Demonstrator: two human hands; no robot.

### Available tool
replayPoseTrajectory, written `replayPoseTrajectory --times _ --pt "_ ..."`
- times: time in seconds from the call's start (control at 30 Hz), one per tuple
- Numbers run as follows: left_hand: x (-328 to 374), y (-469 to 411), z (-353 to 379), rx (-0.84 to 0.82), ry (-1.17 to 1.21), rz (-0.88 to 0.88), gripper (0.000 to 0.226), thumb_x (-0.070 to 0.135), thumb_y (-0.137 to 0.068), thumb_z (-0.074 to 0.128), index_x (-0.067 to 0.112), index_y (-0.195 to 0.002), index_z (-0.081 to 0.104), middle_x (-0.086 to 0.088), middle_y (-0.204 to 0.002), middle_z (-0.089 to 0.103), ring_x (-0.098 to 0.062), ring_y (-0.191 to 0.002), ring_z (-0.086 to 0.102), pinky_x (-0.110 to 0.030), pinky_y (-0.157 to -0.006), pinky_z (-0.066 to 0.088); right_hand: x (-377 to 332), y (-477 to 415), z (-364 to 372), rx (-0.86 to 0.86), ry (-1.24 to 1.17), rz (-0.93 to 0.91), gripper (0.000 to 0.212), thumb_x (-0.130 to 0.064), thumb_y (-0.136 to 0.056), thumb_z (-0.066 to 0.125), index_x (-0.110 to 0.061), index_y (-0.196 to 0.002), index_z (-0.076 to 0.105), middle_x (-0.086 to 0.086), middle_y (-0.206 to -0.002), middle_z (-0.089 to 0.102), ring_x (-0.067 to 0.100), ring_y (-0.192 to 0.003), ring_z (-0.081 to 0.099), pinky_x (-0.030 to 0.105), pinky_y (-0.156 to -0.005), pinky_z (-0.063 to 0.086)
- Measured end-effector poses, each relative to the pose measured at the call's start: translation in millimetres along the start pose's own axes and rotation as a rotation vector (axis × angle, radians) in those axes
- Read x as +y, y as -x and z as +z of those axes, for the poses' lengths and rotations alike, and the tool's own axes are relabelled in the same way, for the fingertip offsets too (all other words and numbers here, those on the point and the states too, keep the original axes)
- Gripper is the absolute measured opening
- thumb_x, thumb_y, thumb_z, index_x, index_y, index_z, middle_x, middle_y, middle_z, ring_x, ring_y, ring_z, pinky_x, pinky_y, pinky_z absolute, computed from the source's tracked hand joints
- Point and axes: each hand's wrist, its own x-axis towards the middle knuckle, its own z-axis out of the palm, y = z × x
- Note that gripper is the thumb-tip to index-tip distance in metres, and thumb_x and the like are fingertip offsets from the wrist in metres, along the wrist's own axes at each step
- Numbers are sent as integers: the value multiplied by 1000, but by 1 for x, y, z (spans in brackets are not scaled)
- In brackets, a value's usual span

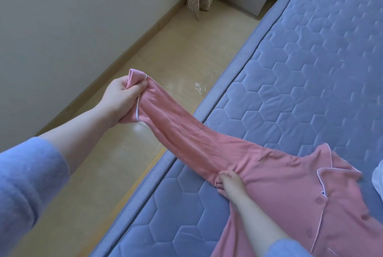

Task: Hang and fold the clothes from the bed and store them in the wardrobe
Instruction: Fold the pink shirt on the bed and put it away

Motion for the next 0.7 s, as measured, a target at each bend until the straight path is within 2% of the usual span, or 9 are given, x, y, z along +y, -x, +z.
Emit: replayPoseTrajectory --times 0.1,0.2,0.3,0.4,0.53,0.63,0.7 --pt "10 11 13 -47 3 -4 21 30 -94 59 11 -89 66 3 -77 66 -9 -67 63 -27 -66 51 -7 10 -17 15 -254 23 23 -4 -99 41 -14 -80 51 10 -74 56 21 -69 55 28 -63 46" --pt "31 26 29 -92 53 7 19 29 -94 59 15 -85 66 3 -77 67 -7 -67 63 -26 -65 51 -18 27 -36 6 -429 7 18 -5 -101 41 -11 -87 52 12 -81 60 23 -73 60 30 -67 50" --pt "61 47 48 -156 119 18 17 29 -95 59 20 -82 66 3 -76 68 -9 -69 65 -27 -66 52 -22 44 -59 32 -474 9 19 -5 -100 41 -9 -86 53 12 -83 60 23 -74 60 31 -72 49" --pt "95 72 70 -224 138 43 16 28 -95 58 19 -84 66 3 -77 69 -10 -71 66 -30 -70 53 -19 63 -85 74 -509 17 22 -3 -100 40 -12 -82 50 11 -80 57 22 -71 57 29 -67 45" --pt "142 113 109 -310 158 66 18 27 -95 58 11 -92 66 -5 -84 68 -17 -79 65 -36 -80 52 -7 92 -127 120 -528 -21 21 0 -97 41 -11 -84 54 11 -76 59 22 -66 55 29 -61 38" --pt "160 135 131 -342 142 90 17 25 -95 58 10 -95 67 -5 -84 66 -16 -76 62 -31 -76 51 1 107 -147 126 -527 -48 21 1 -95 42 -10 -86 57 10 -75 61 21 -66 56 30 -60 37" --pt "175 157 154 -377 151 104 13 22 -96 57 12 -93 66 -2 -77 65 -11 -67 60 -20 -63 50 11 122 -170 136 -564 -50 22 1 -95 42 -10 -84 58 9 -74 62 20 -65 57 30 -61 39"
